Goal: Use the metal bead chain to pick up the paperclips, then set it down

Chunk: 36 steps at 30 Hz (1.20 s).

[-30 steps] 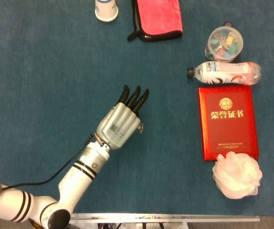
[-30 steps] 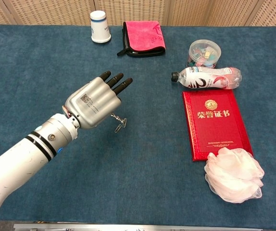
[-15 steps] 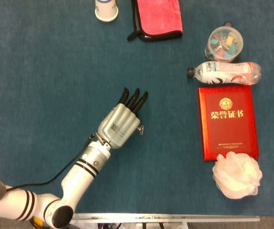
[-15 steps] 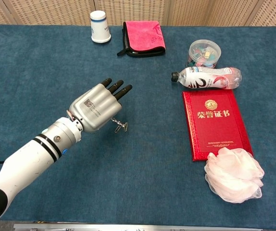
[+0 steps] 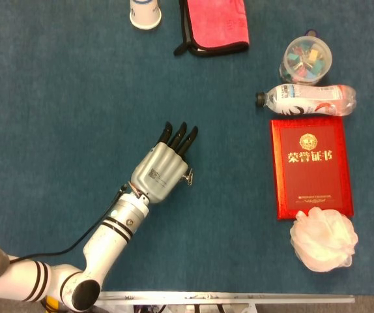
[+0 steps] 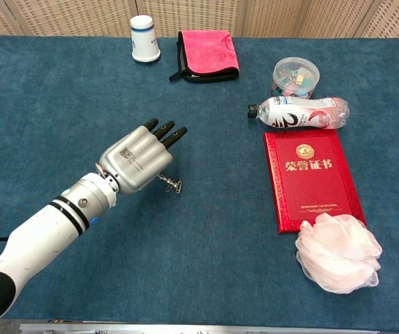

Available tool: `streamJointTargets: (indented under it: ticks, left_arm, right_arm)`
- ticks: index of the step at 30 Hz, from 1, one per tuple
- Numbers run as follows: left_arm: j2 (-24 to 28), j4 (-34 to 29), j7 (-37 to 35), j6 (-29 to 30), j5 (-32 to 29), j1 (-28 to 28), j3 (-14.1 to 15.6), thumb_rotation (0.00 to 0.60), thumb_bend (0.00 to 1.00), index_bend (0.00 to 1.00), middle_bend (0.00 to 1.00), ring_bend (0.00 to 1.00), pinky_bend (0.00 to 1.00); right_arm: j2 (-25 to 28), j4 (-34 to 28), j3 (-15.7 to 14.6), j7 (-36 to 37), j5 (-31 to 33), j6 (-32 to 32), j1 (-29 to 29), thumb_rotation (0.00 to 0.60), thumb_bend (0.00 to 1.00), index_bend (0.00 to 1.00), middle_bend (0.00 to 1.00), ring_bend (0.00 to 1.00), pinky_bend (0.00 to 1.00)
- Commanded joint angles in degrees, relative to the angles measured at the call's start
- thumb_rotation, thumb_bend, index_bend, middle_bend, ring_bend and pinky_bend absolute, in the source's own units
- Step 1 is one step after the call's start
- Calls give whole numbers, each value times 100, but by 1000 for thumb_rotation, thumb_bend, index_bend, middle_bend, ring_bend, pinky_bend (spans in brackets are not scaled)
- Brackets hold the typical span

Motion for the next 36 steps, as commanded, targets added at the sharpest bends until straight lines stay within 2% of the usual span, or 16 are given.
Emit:
streamJointTargets:
  ticks: [1, 14, 19, 27, 36]
  left_arm:
    - [-15, 44, -27, -28, -6, 29, 6, 600, 412, 582, 12, 0, 140]
    - [-16, 172, -90, -78, 48, 125, -30, 600, 411, 583, 12, 0, 140]
    - [49, 30, -45, -7, 159, 155, -23, 600, 412, 583, 12, 0, 140]
    - [396, -614, 226, 381, 515, 230, -34, 600, 412, 585, 12, 0, 140]
    - [979, -847, 310, 720, 367, 451, -158, 600, 412, 587, 13, 0, 140]
  right_arm:
    - [0, -1, 1, -6, -1, -6, 2, 600, 350, 366, 362, 321, 451]
    - [4, -23, -1, -49, -20, -50, 22, 600, 350, 366, 362, 321, 450]
    - [5, -27, 5, -48, -11, -64, 28, 600, 350, 366, 362, 321, 450]
    - [2, -41, -11, -90, -51, -80, 42, 600, 350, 366, 362, 321, 450]
    - [-7, -94, -42, -236, -113, -107, 74, 600, 350, 366, 362, 320, 450]
